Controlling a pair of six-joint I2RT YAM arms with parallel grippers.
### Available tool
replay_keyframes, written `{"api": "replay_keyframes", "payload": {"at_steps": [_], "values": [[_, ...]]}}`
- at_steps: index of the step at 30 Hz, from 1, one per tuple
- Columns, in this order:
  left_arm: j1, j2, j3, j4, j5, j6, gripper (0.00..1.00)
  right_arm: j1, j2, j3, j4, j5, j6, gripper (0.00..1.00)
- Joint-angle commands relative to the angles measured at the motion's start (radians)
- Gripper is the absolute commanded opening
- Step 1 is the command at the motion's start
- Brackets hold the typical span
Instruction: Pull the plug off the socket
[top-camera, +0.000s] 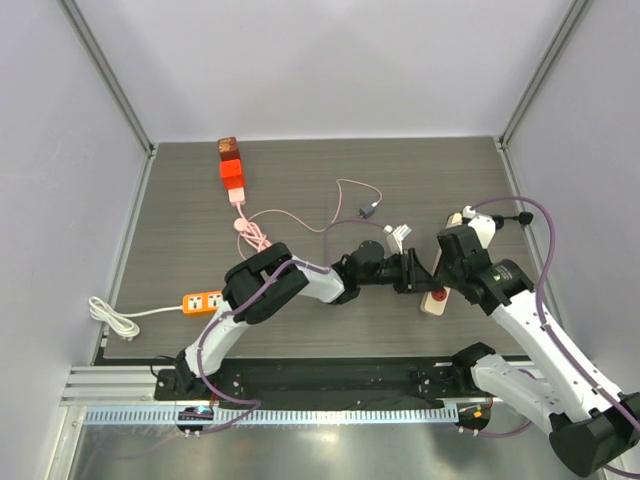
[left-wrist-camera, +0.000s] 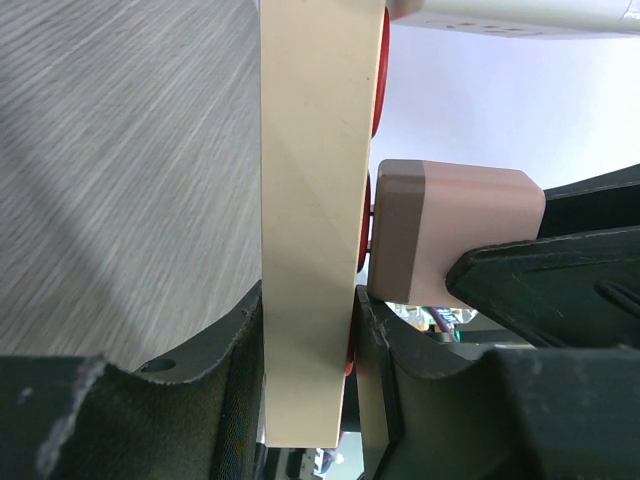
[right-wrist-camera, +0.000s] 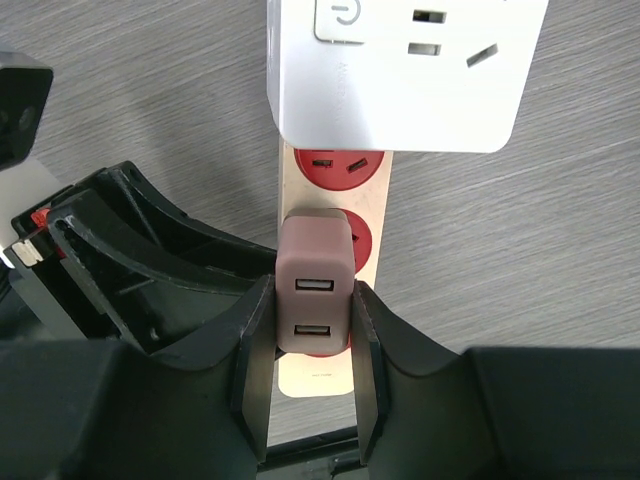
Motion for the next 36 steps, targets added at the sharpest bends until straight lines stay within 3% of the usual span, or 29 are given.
{"api": "replay_keyframes", "payload": {"at_steps": [1, 9, 12, 13, 15, 21, 32, 35, 36], "values": [[0.055, 0.129, -0.078, -0.415, -0.21, 0.073, 0.0, 0.019, -0.075, 0.034, 0.204, 0.009, -0.04, 0.01], [0.055, 0.092, -0.112, -0.358, -0.193, 0.111, 0.02, 0.019, -0.036, -0.067, 0.218, -0.029, 0.014, 0.01], [0.055, 0.069, -0.133, -0.354, -0.203, 0.119, 0.44, 0.019, -0.032, -0.104, 0.226, -0.05, 0.031, 0.01], [0.055, 0.066, -0.138, -0.349, -0.2, 0.121, 0.5, 0.019, -0.03, -0.104, 0.226, -0.052, 0.041, 0.01], [0.055, 0.058, -0.156, -0.332, -0.184, 0.121, 0.61, 0.019, -0.006, -0.102, 0.227, -0.052, 0.051, 0.01], [0.055, 0.037, -0.204, -0.274, -0.163, 0.119, 0.74, 0.021, 0.048, -0.142, 0.273, -0.096, 0.081, 0.01], [0.058, -0.186, -0.281, -0.429, -0.311, 0.315, 0.78, 0.021, 0.135, -0.191, 0.309, -0.165, 0.077, 0.01], [0.058, -0.204, -0.291, -0.45, -0.339, 0.335, 0.7, 0.018, 0.152, -0.187, 0.312, -0.193, 0.063, 0.04], [0.058, -0.209, -0.298, -0.447, -0.344, 0.337, 0.57, 0.021, 0.163, -0.184, 0.312, -0.211, 0.049, 0.08]]}}
